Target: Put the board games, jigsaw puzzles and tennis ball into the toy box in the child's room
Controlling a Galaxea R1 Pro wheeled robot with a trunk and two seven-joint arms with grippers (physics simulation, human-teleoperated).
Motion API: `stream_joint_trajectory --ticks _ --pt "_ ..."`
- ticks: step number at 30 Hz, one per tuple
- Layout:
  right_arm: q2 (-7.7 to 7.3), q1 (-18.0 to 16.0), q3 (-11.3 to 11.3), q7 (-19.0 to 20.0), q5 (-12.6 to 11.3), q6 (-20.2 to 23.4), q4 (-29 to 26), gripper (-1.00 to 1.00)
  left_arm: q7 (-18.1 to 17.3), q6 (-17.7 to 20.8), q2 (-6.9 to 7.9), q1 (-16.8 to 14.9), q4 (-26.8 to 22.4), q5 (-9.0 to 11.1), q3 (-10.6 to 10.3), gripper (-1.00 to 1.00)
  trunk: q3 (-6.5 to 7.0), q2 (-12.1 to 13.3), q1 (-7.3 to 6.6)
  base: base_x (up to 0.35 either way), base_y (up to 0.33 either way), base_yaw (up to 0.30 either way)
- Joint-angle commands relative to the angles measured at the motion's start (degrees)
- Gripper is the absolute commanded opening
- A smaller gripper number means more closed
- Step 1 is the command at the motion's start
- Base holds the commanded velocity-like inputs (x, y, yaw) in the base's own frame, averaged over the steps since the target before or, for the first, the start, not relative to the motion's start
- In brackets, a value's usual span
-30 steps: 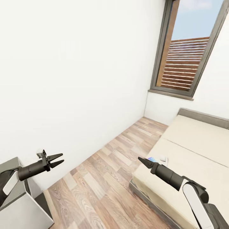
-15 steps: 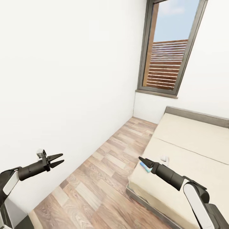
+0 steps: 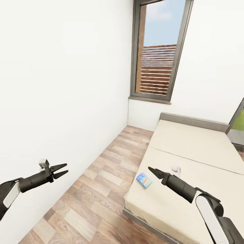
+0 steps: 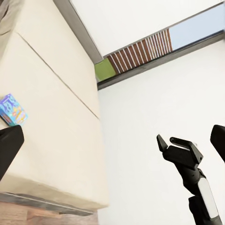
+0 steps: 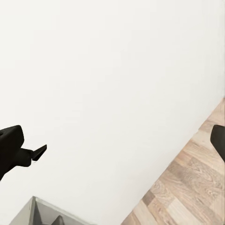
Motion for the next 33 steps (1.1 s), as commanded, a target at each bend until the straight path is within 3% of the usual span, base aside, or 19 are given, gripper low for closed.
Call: stream_joint_trajectory --ticks 1,33 --pt "0.01 -0.1 -0.1 0.0 -0.3 0.4 0.0 1.0 -0.1 0.5 0.03 0.0 0.0 0.2 0.0 1.0 -0.09 -0.1 0.05 0.057 -0.035 -0.285" --pt "-0.27 -0.1 -0.1 0.0 -0.4 0.4 0.1 1.0 0.0 0.5 0.04 0.0 0.0 0.2 -0.1 1.0 0.99 -0.1 0.05 0.004 -0.003 -0.285"
